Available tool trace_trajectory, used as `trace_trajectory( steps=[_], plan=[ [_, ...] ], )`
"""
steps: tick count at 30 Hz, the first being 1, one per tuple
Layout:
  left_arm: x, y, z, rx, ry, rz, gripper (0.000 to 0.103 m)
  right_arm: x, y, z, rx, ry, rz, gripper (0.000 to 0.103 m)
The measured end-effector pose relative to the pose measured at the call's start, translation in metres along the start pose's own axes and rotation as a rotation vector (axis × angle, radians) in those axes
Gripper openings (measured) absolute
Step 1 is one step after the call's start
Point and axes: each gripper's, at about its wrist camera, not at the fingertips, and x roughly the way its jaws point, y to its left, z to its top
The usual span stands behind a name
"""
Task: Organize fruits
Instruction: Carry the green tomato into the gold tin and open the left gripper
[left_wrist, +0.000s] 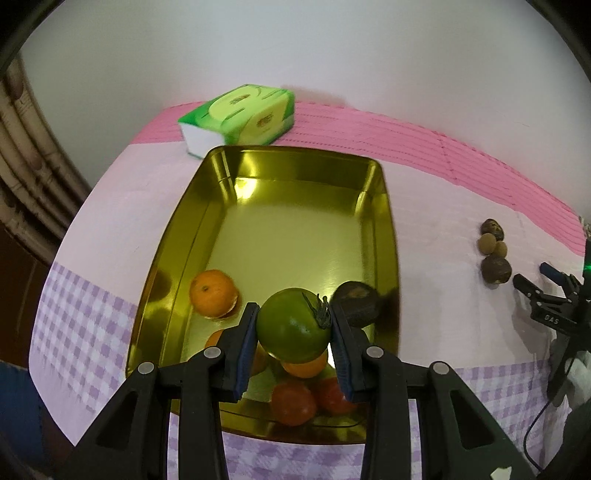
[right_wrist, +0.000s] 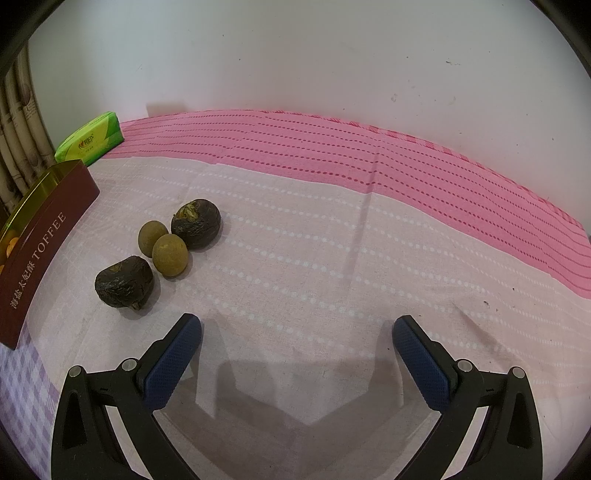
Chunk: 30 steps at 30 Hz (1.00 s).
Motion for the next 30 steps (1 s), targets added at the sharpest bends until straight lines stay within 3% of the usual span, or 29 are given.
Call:
trace_trajectory(
  steps=[10,19,30],
  plan=[
    [0.012,0.014,-0.006,-0.024,0.017,0.006,0.033,0.0,-0.002,0.0,0.013,0.003,-0.005,0.103],
    [0.019,0.022,-0.01,-0.03,0.023,0.005,0.033,-0.003,0.007,-0.003,0.043,0.065,-0.021,0.103],
    [0.019,0.023,-0.011,-0.018,0.007,0.006,0.033,-0.017,0.062,-0.017,-0.038,0.052,0.021,0.1]
  ],
)
